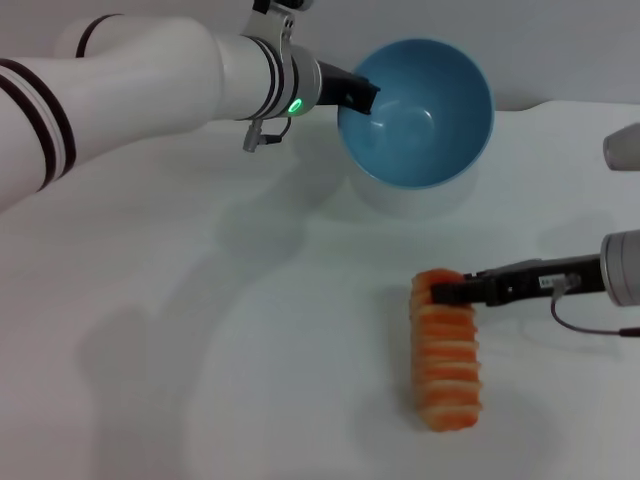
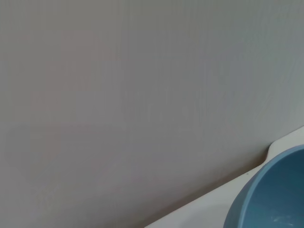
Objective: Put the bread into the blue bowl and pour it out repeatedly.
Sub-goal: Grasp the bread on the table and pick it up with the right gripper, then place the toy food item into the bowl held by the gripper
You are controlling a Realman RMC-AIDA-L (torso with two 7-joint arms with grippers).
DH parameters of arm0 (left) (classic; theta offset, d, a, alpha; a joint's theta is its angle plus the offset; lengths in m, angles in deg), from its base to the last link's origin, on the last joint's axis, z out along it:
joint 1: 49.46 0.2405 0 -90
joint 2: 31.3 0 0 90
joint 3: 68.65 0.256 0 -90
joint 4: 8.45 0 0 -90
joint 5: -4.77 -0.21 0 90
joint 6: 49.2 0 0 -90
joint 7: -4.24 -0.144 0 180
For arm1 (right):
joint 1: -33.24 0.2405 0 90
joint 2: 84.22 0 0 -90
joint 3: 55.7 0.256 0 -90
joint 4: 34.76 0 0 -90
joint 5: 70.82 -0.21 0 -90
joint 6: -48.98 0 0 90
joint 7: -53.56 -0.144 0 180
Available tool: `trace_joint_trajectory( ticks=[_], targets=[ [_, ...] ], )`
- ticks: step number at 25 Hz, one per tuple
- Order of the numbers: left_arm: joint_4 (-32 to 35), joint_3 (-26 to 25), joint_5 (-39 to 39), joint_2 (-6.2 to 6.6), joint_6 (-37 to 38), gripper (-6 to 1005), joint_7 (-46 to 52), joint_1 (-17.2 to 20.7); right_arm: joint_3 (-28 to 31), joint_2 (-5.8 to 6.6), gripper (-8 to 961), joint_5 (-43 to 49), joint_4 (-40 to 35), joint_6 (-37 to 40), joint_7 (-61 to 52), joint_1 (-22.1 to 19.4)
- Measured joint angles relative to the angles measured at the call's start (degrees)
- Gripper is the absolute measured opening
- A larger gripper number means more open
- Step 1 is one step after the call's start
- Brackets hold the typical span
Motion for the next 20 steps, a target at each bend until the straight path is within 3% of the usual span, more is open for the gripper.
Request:
trace_joint_trajectory(
  ticks=[4,8,20],
  targets=[
    [0.11,0.36,0.05,0.03,0.2,-2,-0.02,0.22,-0.14,0.07,450,-0.07,-5.58,2.38,-0.53,-0.69],
    [-0.42,3.04,-0.01,0.21,0.11,-1,-0.19,0.19,0.32,0.29,421,0.32,-21.77,5.28,-3.38,-4.65],
    [-0.16,5.2,-0.1,0.21,3.29,-2,-0.72,0.33,7.34,0.34,295,1.0,-39.29,9.33,-3.57,-4.09]
  ],
)
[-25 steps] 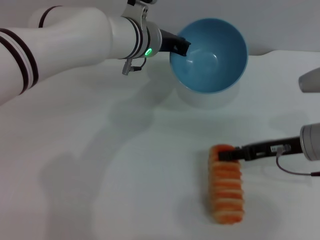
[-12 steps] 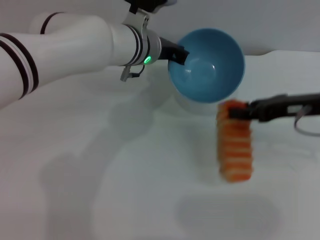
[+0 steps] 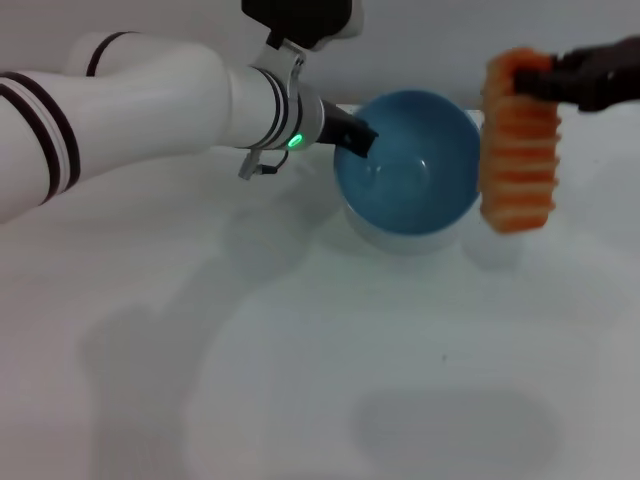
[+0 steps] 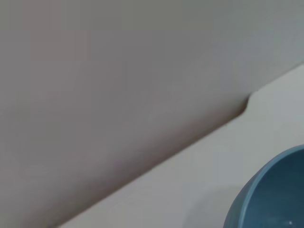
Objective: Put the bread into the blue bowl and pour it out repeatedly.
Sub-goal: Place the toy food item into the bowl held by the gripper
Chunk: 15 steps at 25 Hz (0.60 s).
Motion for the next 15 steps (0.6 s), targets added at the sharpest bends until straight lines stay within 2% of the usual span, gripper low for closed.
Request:
trace_joint_trajectory(
  ticks=[5,11,15],
  targets=[
    [1.67,0.93,0.12,-0.27,3.03,-2,-0.01,-0.3,0.23,-0.08,253,-0.26,-0.42,-3.25,0.59,1.2],
    [5.2,3.75,0.68,-0.48,4.37,-3,0.37,-0.3,-4.52,-0.33,229,-0.54,6.63,-10.1,3.97,2.29],
    [5.4,4.11,4.29,-0.47,4.04,-3,0.18,-0.71,-6.98,-0.35,214,-0.64,11.01,-12.6,4.27,3.25]
  ],
)
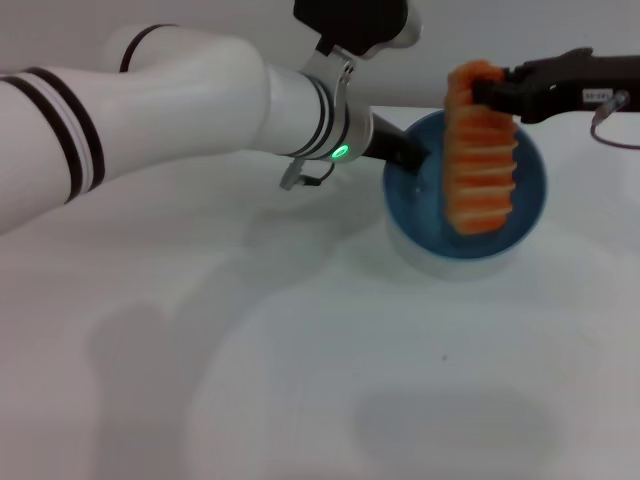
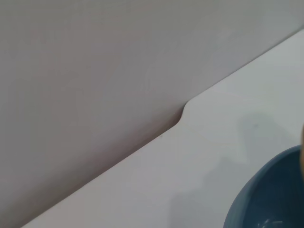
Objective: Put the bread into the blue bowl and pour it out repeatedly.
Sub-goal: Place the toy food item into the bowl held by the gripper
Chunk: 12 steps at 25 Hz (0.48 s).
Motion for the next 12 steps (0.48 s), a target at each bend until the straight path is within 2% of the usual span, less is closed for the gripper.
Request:
trace_joint_trajectory(
  ticks=[5,11,12],
  targets=[
    [-0.3,0.02,0.98,0.03,-0.19,-2,-0.18,-0.4,-0.35,-0.01,200,-2.65,2.72,-2.89,0.29,-0.16],
    [-0.52,0.1,1.01,0.07,-0.73,-2,-0.17,0.1,0.1,0.22,196,-5.38,6.12,-2.65,2.59,0.15],
    [-0.52,0.1,1.03,0.09,-0.86,-2,-0.17,0.18,0.17,0.14,227,-5.56,6.16,-2.8,2.6,0.02]
  ],
)
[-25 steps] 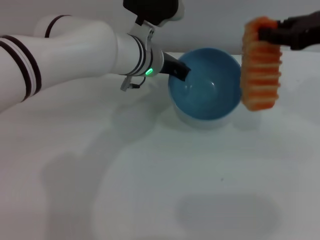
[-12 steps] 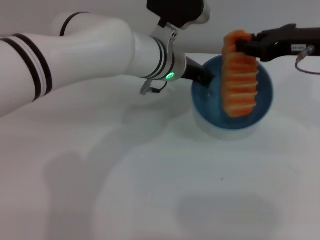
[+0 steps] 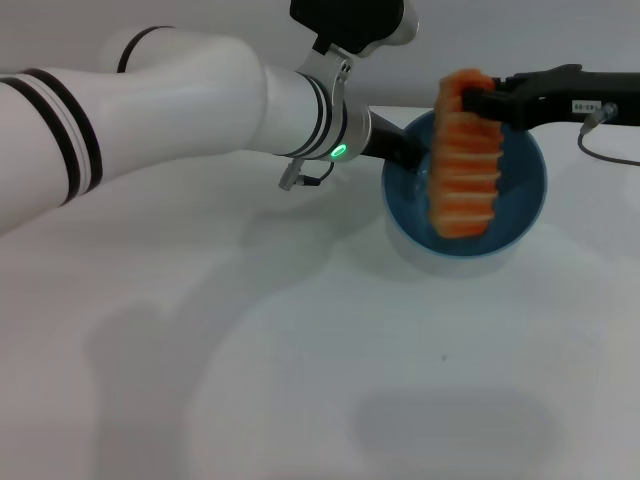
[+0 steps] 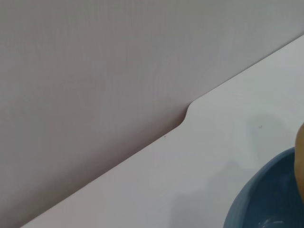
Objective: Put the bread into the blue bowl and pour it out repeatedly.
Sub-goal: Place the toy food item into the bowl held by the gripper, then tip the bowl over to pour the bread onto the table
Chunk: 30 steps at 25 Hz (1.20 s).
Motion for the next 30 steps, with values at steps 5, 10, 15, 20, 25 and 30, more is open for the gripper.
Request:
trace_joint_trajectory(
  ticks=[5,10,15,20,25,30],
  targets=[
    [-0.63,-0.05,0.02,0.07,-0.83,-2,-0.02,0.08,0.55,0.14,383,-4.78,0.33,-0.62,1.75,-1.71],
    [-1.56,-0.07,0.06,0.02,-1.44,-3,-0.02,0.0,0.93,0.18,449,-7.92,-0.34,-0.61,4.4,-3.58],
    [-1.59,-0.43,0.16,0.0,-1.61,-3,-0.02,0.13,1.28,0.2,454,-7.99,-1.8,0.39,4.01,-4.72],
    [-2.94,-0.47,0.19,0.06,-3.69,-3,-0.02,0.13,4.48,-0.4,477,-12.98,-9.07,2.37,5.33,-10.23],
    [-5.19,-0.56,0.19,0.1,-5.75,-3,0.01,-0.11,11.61,-0.46,526,-18.02,-7.95,3.44,13.27,-13.97],
    [-5.24,-0.6,0.19,0.22,-6.69,-2,-0.04,-0.02,16.43,-0.27,574,-18.96,-1.26,2.72,21.57,-16.32]
  ],
)
